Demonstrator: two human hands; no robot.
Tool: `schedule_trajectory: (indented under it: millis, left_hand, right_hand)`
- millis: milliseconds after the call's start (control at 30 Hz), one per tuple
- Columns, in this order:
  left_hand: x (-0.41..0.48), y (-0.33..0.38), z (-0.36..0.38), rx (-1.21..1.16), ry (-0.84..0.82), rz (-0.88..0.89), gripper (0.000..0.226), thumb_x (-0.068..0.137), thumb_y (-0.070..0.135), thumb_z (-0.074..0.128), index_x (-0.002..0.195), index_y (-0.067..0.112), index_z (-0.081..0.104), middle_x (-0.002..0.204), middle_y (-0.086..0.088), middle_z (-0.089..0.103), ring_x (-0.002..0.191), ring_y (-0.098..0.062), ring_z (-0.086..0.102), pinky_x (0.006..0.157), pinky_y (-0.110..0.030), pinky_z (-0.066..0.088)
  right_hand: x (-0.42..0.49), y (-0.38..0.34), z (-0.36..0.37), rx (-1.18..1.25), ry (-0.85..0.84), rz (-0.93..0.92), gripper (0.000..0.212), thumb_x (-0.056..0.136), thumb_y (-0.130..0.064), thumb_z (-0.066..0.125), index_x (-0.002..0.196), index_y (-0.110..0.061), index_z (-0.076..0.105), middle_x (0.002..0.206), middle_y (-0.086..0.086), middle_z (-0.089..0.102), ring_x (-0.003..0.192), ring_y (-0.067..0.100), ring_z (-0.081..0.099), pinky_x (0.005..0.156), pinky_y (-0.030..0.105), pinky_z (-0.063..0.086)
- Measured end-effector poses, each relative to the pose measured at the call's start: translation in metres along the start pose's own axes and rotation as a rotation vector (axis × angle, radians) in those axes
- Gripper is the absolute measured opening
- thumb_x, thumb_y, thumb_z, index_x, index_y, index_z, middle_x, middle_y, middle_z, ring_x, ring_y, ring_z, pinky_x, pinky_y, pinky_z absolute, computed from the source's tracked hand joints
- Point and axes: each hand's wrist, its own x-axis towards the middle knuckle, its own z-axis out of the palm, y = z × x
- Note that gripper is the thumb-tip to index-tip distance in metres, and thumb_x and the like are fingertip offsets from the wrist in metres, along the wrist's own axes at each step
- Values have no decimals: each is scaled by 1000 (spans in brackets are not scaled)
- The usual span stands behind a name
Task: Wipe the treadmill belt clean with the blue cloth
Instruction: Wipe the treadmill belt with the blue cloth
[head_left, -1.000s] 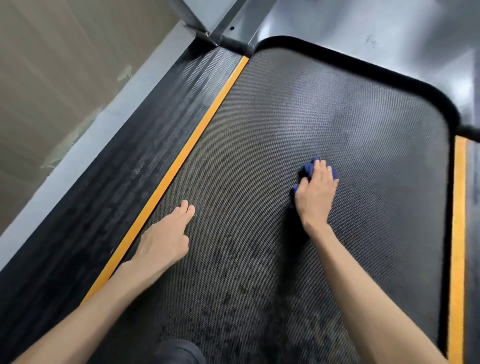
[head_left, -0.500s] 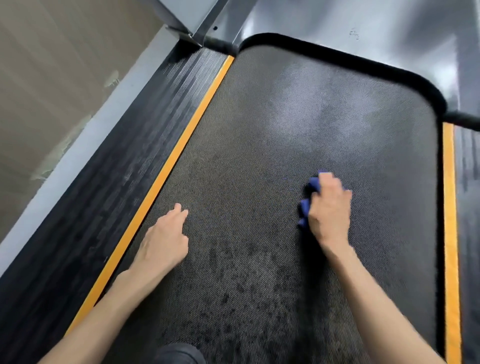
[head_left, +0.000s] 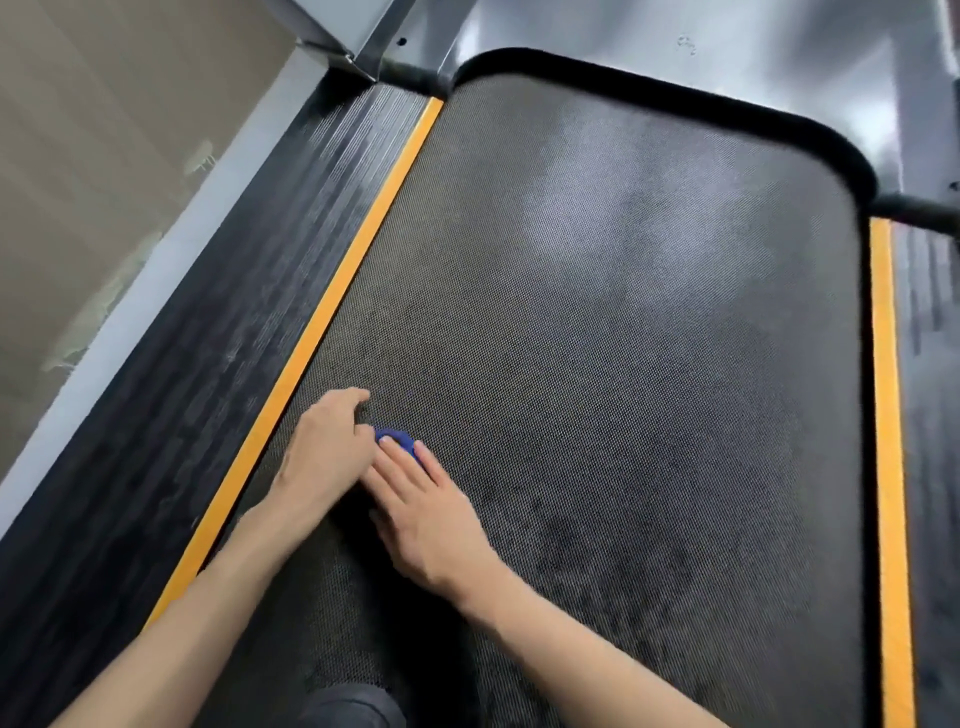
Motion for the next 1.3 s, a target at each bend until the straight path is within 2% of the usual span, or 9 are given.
schedule_trajectory:
  millis: [67,233,433,533,667,833,1133,1233,1300]
  left_hand:
    - [1,-1,7,55,-7,16,46,84,3,47,130,6,48,137,-12,44,125,-29,43,104,-37,32]
    - [-1,-7,10,153,-49,45,52,86,3,44,136,12,43,147,-7,34,133,-26,34,110,-41,28]
    - [-2,-5,8,134,-22,30,50,86,2,44,135,15,46,147,-4,36,133,-24,35,108,-40,30]
    - [-2,-4,5,129,-16,25,51,86,0,43,134,16,47,146,-1,38,133,-24,37,105,-42,35]
    - [-3,-7,4,116,8,35,53,82,-3,43,132,16,50,144,0,42,130,-24,42,102,-41,39]
    - [-5,-7,8,101,59,34,54,82,-3,41,131,19,50,142,2,45,125,-27,47,99,-40,40]
    - [-7,-6,4,88,42,25,53,86,-2,40,133,20,48,145,5,41,123,-26,48,95,-41,43]
    - [-9,4,12,187,51,4,49,88,1,39,134,16,47,146,-2,39,127,-26,44,102,-41,36]
    - [-10,12,18,303,69,26,42,89,2,38,129,10,50,142,-7,43,122,-29,47,98,-41,38]
  right_hand:
    - [-9,35,-14,13,49,46,56,85,-31,40,139,-18,43,145,-2,42,134,14,35,111,35,22]
    - [-58,172,-87,52,319,675,60,69,-30,44,127,-18,46,123,1,50,105,25,50,91,31,34]
    - [-68,222,-103,-60,451,1177,61,77,-22,32,130,4,45,137,21,45,128,37,38,105,49,23]
    - [-24,162,-82,7,482,848,44,70,-14,47,113,-5,54,114,7,57,105,31,50,92,41,35]
    - [17,55,-24,75,150,273,58,78,-18,47,135,-10,44,141,4,44,131,22,37,111,41,24]
    - [16,50,-14,48,-13,8,55,88,-28,38,142,-18,38,147,-2,39,137,15,32,115,33,14]
    - [-57,244,-111,-104,291,827,52,77,-26,36,121,-2,51,128,16,49,116,37,45,96,48,34]
    - [-57,248,-110,-73,431,1158,56,81,-18,38,134,2,42,141,20,41,132,35,34,108,49,19]
    - [-39,220,-99,-77,488,1139,49,76,-15,42,122,-1,51,127,19,53,119,37,45,100,49,28]
